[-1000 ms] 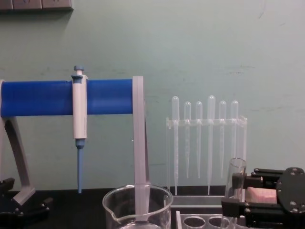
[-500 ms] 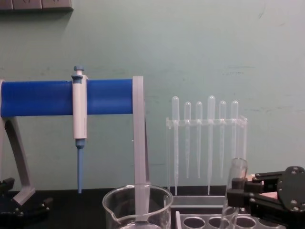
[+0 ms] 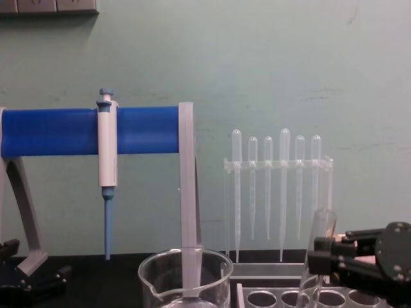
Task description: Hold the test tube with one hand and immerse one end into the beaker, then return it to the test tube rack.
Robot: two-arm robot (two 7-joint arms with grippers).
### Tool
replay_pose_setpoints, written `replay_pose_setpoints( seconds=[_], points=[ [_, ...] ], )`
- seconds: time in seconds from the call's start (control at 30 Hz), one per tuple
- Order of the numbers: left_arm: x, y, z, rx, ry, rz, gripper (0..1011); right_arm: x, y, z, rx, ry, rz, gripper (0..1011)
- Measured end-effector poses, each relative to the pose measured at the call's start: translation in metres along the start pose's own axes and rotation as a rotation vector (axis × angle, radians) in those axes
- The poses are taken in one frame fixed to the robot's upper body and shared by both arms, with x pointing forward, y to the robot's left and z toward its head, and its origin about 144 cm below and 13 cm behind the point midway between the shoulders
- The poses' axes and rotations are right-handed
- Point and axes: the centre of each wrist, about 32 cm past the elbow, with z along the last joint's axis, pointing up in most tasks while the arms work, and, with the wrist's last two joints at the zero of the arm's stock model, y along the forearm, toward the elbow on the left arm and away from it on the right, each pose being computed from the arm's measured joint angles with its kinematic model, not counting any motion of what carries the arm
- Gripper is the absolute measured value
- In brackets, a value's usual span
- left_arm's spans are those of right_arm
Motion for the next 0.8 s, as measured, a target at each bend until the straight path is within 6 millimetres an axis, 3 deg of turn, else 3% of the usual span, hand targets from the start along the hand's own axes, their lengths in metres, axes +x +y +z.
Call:
replay_pose_setpoints(
  seconds=[0.4,0.5,0.8],
  points=[
    [0.0,0.0,0.0,0.0,0.0,0.0,1000,0.017,-0.004,0.035,0.006,0.027,-0.022,234],
    [0.0,0.0,0.0,0.0,0.0,0.0,1000,0.025,-0.007,0.054,0.01,0.034,-0.02,234],
    [0.0,0.0,0.0,0.0,0.0,0.0,1000,0.034,-0.011,0.083,-0.006,0.075,0.001,234]
  ],
)
